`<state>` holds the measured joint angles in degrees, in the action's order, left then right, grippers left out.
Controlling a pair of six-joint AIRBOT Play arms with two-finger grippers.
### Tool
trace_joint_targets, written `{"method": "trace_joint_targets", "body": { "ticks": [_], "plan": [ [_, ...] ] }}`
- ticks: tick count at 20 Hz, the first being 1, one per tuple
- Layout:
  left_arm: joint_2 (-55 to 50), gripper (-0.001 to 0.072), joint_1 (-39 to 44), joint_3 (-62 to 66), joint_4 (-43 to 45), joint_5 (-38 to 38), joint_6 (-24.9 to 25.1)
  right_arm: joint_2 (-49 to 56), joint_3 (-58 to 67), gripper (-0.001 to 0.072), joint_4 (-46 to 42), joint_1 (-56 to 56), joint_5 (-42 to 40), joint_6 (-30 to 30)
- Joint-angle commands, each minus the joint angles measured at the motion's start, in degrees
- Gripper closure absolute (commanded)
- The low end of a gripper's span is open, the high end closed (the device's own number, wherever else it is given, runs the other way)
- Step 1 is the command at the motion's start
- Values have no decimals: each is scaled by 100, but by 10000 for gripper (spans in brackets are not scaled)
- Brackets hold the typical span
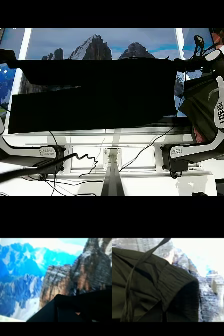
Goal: Fold the clothes and pants, and hang the long-sleeved shirts on hangers.
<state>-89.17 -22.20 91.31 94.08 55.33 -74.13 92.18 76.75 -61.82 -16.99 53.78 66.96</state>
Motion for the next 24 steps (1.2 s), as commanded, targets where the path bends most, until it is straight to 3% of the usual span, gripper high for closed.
{"method": "trace_joint_targets", "body": {
  "ticks": [1,4,13,14,15,16,20,24],
  "plan": [
    [-214,694,-9,4,149,-835,17,-4,-2,698,-9,-4,-9,11],
    [-229,694,-4,4,149,-1456,17,-4,-2,698,11,-4,-9,11],
    [-625,677,-11,4,205,-1088,17,-4,-2,698,44,-4,-20,13],
    [-638,580,-11,4,337,-1093,17,-4,0,697,55,-4,-22,11],
    [-640,380,-11,4,522,-1093,17,-4,2,696,52,-4,-26,13],
    [-638,224,-15,4,756,-1097,17,-4,2,693,52,-4,-26,13],
    [-608,199,-133,4,1410,-938,-4,-4,2,683,52,-4,-24,13],
    [-704,201,-245,4,1362,15,2,-4,2,683,52,-4,-22,13]
  ]
}}
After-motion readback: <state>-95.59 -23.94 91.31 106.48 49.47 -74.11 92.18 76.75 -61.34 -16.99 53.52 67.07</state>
